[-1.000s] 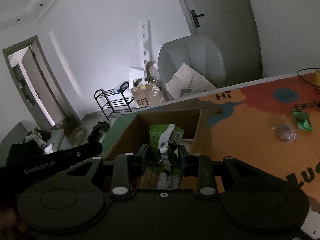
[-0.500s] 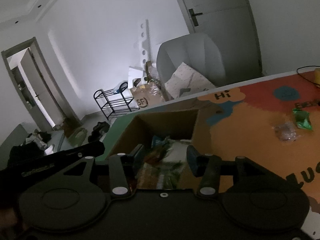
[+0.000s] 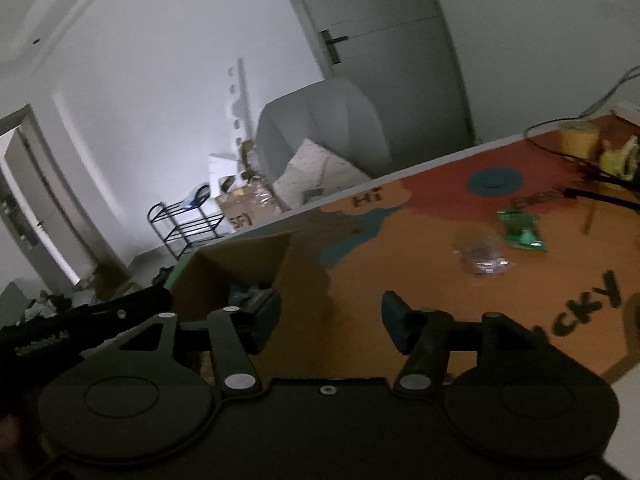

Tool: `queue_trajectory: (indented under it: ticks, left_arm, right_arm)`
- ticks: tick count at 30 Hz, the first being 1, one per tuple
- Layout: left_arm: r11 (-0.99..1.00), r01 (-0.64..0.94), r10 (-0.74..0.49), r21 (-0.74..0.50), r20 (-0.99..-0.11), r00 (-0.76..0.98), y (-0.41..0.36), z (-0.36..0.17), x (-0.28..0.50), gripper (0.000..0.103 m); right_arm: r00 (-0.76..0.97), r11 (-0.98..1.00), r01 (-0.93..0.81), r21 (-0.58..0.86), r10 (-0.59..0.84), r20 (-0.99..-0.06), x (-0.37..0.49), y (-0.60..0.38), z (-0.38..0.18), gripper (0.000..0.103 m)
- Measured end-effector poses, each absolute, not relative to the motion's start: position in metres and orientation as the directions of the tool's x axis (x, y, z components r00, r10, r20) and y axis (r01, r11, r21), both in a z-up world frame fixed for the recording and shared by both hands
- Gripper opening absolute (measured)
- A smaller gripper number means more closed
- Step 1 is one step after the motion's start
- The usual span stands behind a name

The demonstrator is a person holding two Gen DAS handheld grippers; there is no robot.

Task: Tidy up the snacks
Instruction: 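Move both grippers back toward the clear packet and green packet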

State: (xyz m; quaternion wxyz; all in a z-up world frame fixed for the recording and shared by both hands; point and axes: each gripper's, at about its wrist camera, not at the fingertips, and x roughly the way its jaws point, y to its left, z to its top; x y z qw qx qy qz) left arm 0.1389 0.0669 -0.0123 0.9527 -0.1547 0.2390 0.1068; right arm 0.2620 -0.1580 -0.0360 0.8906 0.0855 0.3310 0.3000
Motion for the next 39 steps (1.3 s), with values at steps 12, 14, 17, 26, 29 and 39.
queue_trajectory:
  ticks: [12,14,17,26,29,39]
  left_arm:
    - [0.953,-0.199,0.061,-0.228,-0.499,0.864,0.018,-0.015,0.174,0.091]
    - [0.955,-0.188,0.050,-0.228,-0.503,0.863,0.010,-0.017,0.180,0.092]
    - [0.960,-0.172,0.036,-0.221,-0.510,0.859,-0.002,-0.019,0.190,0.092]
    - [0.964,-0.155,0.017,-0.214,-0.535,0.845,-0.028,-0.027,0.218,0.099]
    - [0.967,-0.152,0.014,-0.206,-0.550,0.835,-0.036,-0.031,0.230,0.102]
    - [0.968,-0.137,-0.013,-0.210,-0.587,0.809,-0.055,-0.045,0.265,0.103]
  right_arm:
    - [0.653,0.852,-0.381,0.359,0.523,-0.548,0.282,-0.214,-0.045,0.060]
    - [0.658,0.857,-0.370,0.360,0.515,-0.549,0.285,-0.223,-0.046,0.061]
    - [0.664,0.862,-0.360,0.356,0.505,-0.551,0.290,-0.232,-0.047,0.064]
    - [0.698,0.876,-0.325,0.357,0.477,-0.534,0.304,-0.259,-0.049,0.100]
    - [0.698,0.873,-0.307,0.378,0.477,-0.534,0.313,-0.269,-0.053,0.103]
    - [0.688,0.866,-0.276,0.418,0.482,-0.543,0.339,-0.286,-0.067,0.103]
